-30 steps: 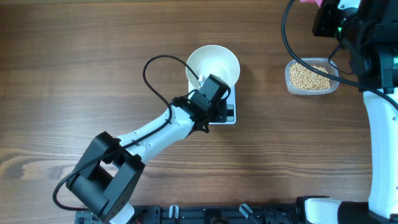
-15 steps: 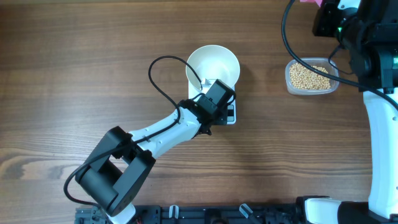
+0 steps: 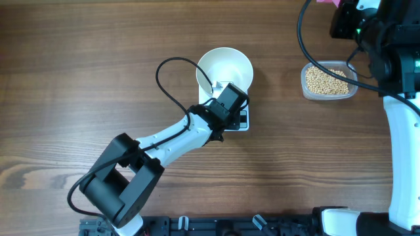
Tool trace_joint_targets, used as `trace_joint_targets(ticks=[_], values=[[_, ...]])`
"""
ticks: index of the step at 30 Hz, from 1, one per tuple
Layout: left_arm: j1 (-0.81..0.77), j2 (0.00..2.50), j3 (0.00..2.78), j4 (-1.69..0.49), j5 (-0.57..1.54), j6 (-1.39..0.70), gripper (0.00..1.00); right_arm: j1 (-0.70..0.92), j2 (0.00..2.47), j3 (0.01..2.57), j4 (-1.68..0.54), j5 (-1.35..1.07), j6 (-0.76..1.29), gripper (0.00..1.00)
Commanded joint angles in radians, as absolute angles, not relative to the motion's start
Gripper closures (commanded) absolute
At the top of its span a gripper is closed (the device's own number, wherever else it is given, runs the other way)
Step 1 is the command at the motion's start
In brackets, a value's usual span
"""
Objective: Scoop item into bowl and weigh 150g on scale
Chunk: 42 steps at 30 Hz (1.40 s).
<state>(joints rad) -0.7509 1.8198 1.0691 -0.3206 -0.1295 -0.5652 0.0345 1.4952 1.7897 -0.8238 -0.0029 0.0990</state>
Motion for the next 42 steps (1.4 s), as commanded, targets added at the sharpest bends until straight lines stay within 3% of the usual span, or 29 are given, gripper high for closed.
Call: trace_joint_targets(ticks=[1,42], values=[[-0.753,1.832,1.059,-0.318,-0.121,-0.554,0.96,0.035,1.504,1.804,-0.820,0.003,0.079,0.96],[-0.756,1.895,1.059,-0.337,-0.094,-0.558,0.96,0.035,1.504,1.804,-0.820,0.003,0.079,0.96]])
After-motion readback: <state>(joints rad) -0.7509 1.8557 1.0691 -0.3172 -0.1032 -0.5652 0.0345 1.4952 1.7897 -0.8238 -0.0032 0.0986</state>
